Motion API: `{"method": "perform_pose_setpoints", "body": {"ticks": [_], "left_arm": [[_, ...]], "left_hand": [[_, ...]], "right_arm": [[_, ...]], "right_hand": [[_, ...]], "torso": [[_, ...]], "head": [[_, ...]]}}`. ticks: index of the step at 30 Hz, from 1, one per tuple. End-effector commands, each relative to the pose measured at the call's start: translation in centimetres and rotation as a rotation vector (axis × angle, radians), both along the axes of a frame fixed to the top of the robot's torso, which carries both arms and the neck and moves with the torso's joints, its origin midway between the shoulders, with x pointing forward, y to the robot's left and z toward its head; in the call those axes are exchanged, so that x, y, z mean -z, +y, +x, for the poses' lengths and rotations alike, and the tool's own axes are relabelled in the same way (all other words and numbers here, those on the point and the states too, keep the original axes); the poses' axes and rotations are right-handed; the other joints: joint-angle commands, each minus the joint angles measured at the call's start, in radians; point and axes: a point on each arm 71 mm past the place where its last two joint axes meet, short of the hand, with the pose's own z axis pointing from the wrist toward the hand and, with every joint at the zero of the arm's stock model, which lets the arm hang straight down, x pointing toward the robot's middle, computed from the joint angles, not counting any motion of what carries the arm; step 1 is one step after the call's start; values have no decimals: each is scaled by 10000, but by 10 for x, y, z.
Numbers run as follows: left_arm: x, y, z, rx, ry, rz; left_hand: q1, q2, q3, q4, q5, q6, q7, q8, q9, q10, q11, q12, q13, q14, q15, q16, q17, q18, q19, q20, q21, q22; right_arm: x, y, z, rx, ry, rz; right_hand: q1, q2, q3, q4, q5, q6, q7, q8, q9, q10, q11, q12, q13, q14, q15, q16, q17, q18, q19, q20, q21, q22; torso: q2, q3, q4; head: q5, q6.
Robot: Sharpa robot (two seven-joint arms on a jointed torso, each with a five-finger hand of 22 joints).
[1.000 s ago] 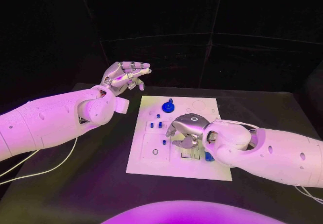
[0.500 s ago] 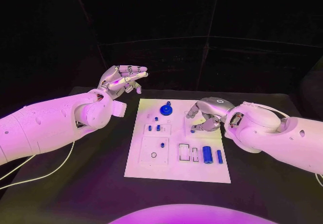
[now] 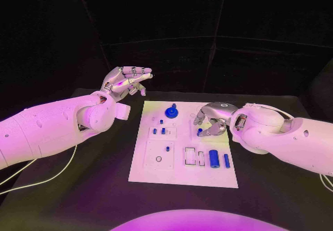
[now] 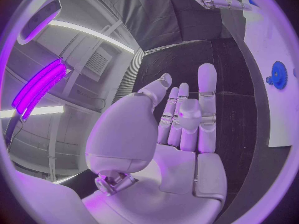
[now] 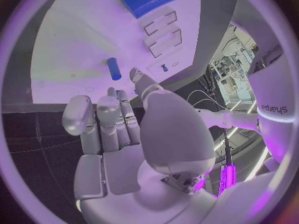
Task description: Assemble the parts on the task board
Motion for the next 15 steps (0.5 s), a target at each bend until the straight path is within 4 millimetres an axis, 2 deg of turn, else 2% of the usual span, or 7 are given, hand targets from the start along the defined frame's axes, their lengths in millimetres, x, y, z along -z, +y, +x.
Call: {"method": "perform_pose_setpoints", "body": {"ticks": [1,5,9,15], "left_arm": [[-2,-1,0,92,-65,-108],[-2,-1,0,96,-65,-109],[-2,-1,0,95,-68,-111],[-2,-1,0,96,-72,-112]], "left_hand": [[42,28,0,-47,9,64,3,65,-13,70,34,50,-13,-97,-6,-26,-13,143,-23,-33,-46,-9],[42,28,0,-47,9,64,3,65,-13,70,34,50,-13,-97,-6,-26,-13,143,-23,-33,-46,-9],[42,28,0,-47,9,64,3,65,-13,70,34,50,-13,-97,-6,-26,-13,143,-23,-33,-46,-9],[41,32,-1,-46,11,71,0,69,-12,74,32,54,-12,-98,-6,-26,-17,143,-20,-33,-51,-14]], "right_arm": [[4,0,1,-69,232,-605],[6,0,4,-40,257,-825],[9,1,6,-36,259,-971],[11,2,8,-38,228,-1010]], "right_hand": [[127,60,-64,-3,30,59,-12,29,16,86,-43,109,13,-58,-30,10,-6,45,-14,-6,-24,3],[314,258,2,-40,-27,211,32,55,26,265,-84,270,-1,-22,-65,78,46,19,88,-38,52,101],[394,364,96,-55,-83,300,44,60,26,384,-106,329,-13,12,-82,156,131,-6,173,-56,131,199],[485,554,379,-49,-237,531,88,93,35,606,-136,370,-32,67,-114,307,288,-52,320,-84,279,381]], "torso": [[1,1,-15],[-11,0,-4],[3,0,-1],[-8,7,-15]], "head": [[12,-3],[8,-38],[-19,-25],[13,-45]]}}
